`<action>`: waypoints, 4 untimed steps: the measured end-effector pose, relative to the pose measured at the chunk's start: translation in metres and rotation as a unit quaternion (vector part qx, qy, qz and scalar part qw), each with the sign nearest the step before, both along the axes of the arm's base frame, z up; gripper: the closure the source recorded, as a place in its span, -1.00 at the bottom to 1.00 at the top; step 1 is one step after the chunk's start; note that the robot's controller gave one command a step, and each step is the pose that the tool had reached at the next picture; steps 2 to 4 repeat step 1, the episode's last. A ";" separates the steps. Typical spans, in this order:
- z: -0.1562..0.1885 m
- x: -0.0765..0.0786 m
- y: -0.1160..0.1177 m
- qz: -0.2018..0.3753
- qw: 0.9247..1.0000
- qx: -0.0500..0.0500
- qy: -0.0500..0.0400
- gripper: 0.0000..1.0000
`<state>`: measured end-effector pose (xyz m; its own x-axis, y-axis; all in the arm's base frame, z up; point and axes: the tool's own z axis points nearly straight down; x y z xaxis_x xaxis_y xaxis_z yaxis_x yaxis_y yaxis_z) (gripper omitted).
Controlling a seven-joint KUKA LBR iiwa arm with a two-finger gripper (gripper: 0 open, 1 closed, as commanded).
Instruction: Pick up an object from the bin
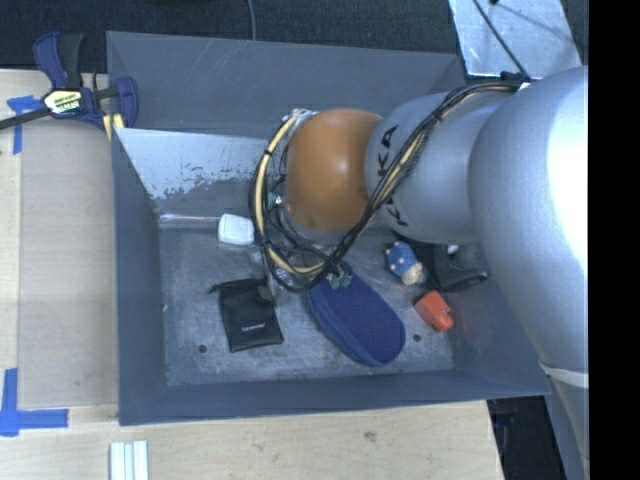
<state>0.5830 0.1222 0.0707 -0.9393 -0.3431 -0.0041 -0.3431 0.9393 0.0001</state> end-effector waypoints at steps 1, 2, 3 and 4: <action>0.147 -0.002 0.018 -0.016 1.000 0.001 -0.004 1.00; 0.147 -0.002 0.018 -0.016 1.000 0.001 -0.004 1.00; 0.147 -0.002 0.018 -0.016 1.000 0.001 -0.004 1.00; 0.147 -0.002 0.018 -0.016 1.000 0.001 -0.004 1.00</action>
Offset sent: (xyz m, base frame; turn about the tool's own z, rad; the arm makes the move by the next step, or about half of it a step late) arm -0.0050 0.0174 0.1415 0.0329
